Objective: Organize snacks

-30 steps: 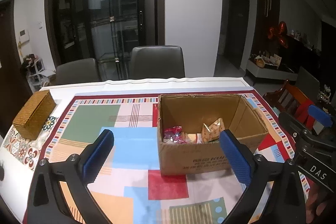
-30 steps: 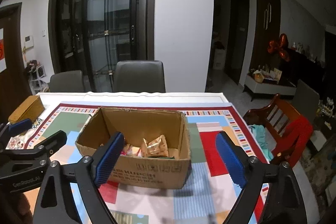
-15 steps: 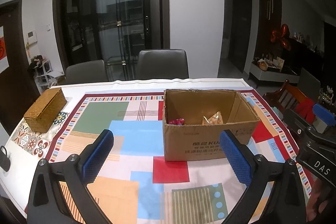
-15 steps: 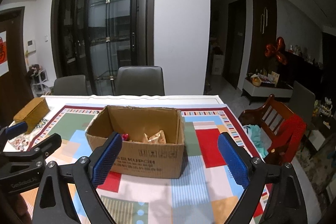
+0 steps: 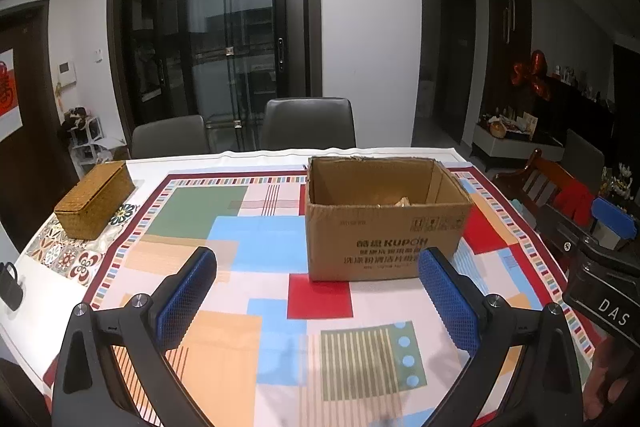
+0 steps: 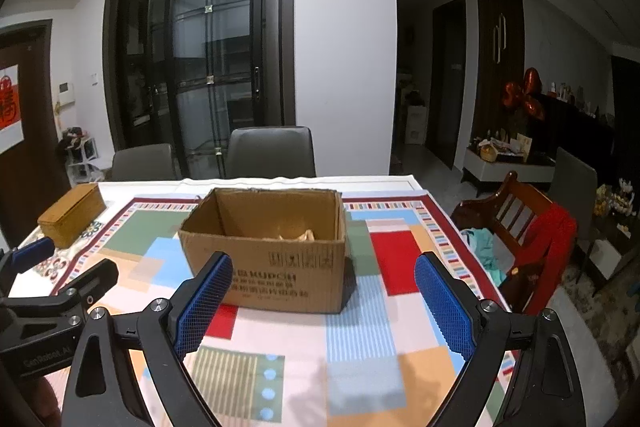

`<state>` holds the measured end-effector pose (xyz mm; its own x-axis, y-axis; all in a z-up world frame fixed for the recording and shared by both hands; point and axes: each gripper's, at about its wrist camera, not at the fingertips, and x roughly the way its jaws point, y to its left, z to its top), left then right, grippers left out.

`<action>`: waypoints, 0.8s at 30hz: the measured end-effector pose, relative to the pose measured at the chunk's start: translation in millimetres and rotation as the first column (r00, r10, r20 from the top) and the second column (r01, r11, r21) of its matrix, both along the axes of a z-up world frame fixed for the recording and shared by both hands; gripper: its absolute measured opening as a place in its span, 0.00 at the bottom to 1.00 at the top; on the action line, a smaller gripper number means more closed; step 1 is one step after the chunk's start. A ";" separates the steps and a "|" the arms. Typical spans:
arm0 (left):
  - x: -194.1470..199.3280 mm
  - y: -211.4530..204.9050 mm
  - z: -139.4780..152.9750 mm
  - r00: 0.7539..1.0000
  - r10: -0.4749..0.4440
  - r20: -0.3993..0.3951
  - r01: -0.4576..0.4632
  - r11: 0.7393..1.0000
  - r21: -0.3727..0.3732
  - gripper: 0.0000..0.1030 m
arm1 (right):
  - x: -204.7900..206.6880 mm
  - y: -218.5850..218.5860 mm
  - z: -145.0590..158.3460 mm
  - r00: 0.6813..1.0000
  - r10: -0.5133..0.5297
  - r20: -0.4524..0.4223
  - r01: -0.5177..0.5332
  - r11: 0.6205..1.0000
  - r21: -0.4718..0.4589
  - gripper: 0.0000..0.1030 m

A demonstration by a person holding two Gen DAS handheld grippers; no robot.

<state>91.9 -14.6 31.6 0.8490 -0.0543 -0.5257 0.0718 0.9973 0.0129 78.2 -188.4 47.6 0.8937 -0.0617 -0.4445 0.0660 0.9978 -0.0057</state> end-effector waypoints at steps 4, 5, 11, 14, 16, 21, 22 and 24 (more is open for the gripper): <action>-14.4 0.0 -4.2 1.000 -0.003 0.001 0.003 1.000 -0.002 1.00 | -14.6 1.2 -5.2 1.000 0.008 -0.002 -0.008 1.000 -0.005 0.91; -17.5 0.2 -5.4 1.000 -0.001 0.003 0.001 1.000 -0.005 1.00 | -17.9 1.7 -6.5 1.000 0.009 -0.002 -0.009 1.000 -0.007 0.91; -40.7 1.7 -18.5 1.000 0.003 0.004 -0.003 1.000 -0.029 1.00 | -40.3 2.9 -16.2 1.000 0.010 0.017 -0.009 1.000 -0.013 0.91; -52.7 4.0 -27.5 1.000 0.007 -0.002 -0.007 0.999 -0.041 1.00 | -50.0 1.0 -22.4 1.000 0.004 0.022 -0.004 1.000 0.000 0.91; -60.1 4.4 -32.1 1.000 0.007 -0.008 -0.008 0.999 -0.039 1.00 | -56.6 -0.3 -27.0 1.000 0.002 0.020 -0.002 1.000 0.012 0.91; -82.3 5.9 -43.3 1.000 0.014 -0.018 -0.014 0.999 -0.030 1.00 | -70.9 0.9 -34.6 1.000 0.001 0.009 -0.002 1.000 0.025 0.91; -88.0 7.1 -45.8 1.000 0.021 -0.018 -0.021 0.999 -0.032 1.00 | -75.3 0.7 -36.0 1.000 0.001 0.007 -0.001 1.000 0.026 0.91; -98.2 9.9 -50.6 0.999 0.039 -0.019 -0.040 0.999 -0.032 1.00 | -81.0 -0.3 -37.7 1.000 -0.007 0.004 0.007 1.000 0.025 0.91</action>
<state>-6.3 -4.7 -19.0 0.8409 -0.0382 -0.5399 0.0322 0.9993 -0.0206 -2.8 -188.7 9.8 0.8952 -0.0570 -0.4419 0.0729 0.9972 0.0191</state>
